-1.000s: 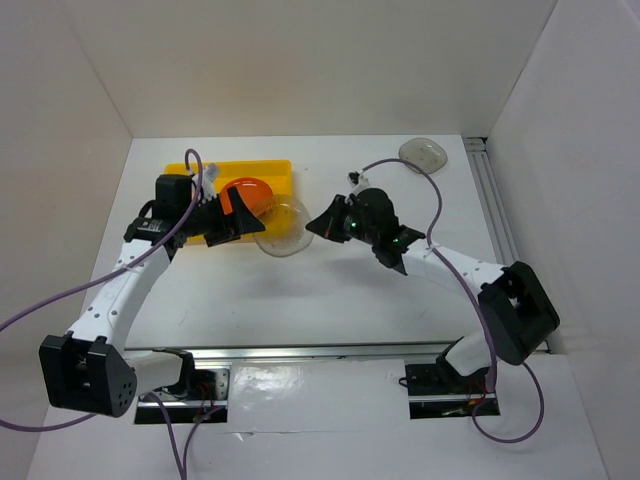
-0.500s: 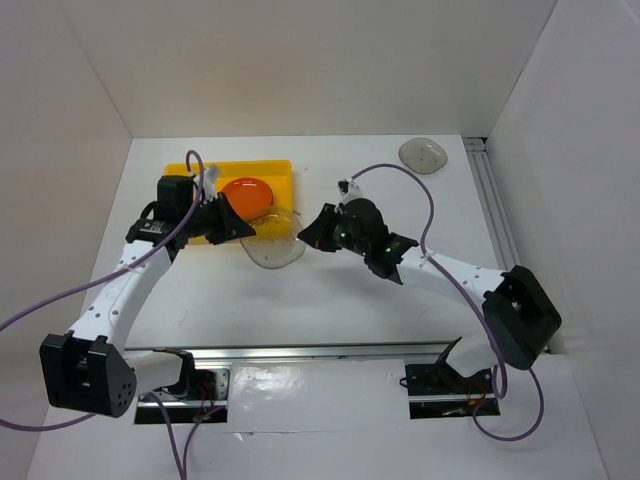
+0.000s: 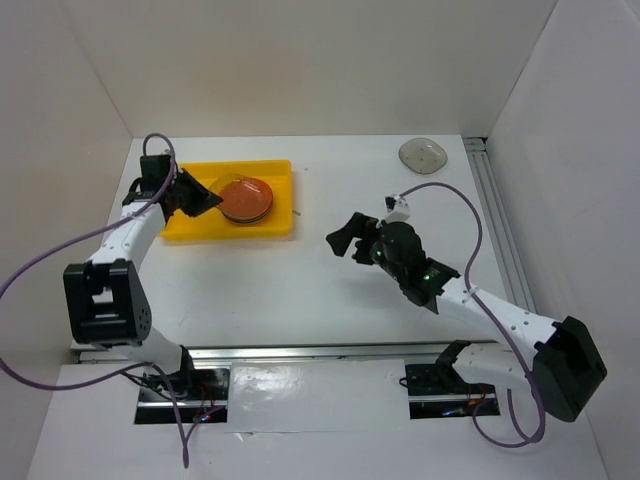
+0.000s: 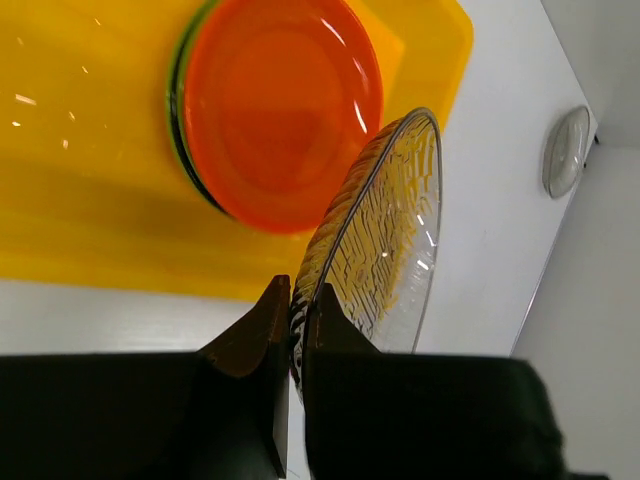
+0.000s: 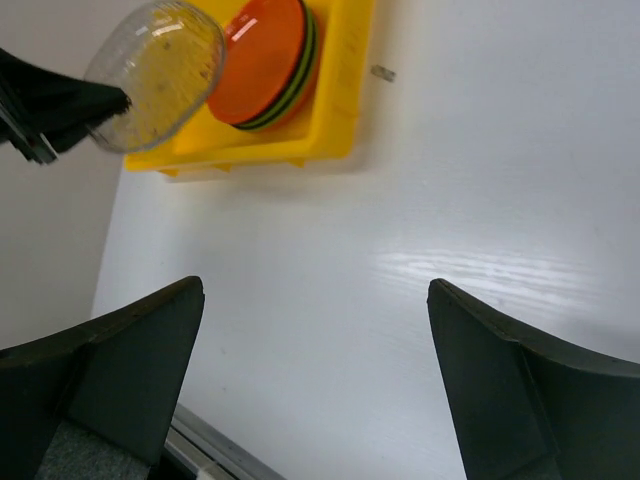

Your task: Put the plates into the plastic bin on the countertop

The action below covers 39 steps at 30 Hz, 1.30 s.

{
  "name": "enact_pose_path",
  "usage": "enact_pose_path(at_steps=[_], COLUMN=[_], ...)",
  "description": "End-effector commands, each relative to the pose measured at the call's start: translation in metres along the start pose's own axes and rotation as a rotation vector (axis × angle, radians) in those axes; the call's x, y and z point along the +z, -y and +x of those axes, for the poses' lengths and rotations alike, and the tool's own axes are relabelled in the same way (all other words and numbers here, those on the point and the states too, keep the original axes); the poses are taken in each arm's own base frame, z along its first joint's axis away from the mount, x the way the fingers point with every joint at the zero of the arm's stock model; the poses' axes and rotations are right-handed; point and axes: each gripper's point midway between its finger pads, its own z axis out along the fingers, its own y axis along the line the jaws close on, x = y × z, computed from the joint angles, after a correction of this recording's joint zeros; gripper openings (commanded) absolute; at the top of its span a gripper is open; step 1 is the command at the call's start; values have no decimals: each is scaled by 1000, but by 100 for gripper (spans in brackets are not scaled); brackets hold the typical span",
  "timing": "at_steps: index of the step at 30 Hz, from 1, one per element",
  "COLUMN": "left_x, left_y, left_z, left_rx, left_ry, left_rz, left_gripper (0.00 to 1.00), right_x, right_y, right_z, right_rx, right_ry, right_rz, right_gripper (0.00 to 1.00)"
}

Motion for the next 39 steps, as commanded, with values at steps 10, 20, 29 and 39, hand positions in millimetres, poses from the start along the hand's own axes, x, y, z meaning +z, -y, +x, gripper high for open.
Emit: enact_pose_path(at_steps=[10, 20, 29, 39], left_x=[77, 45, -46, -88], left_y=[13, 25, 63, 27], left_z=[-69, -61, -47, 16], left_rx=[3, -9, 139, 253], left_ry=[37, 45, 139, 9], left_rz=[111, 105, -57, -10], left_gripper=[7, 100, 100, 100], right_x=[-24, -13, 23, 81], right_y=[20, 8, 112, 271], right_z=[19, 11, -37, -94], right_rx=[-45, -44, 102, 359], right_ry=[-40, -31, 28, 154], right_rz=[1, -11, 195, 488], right_gripper=[100, 100, 100, 100])
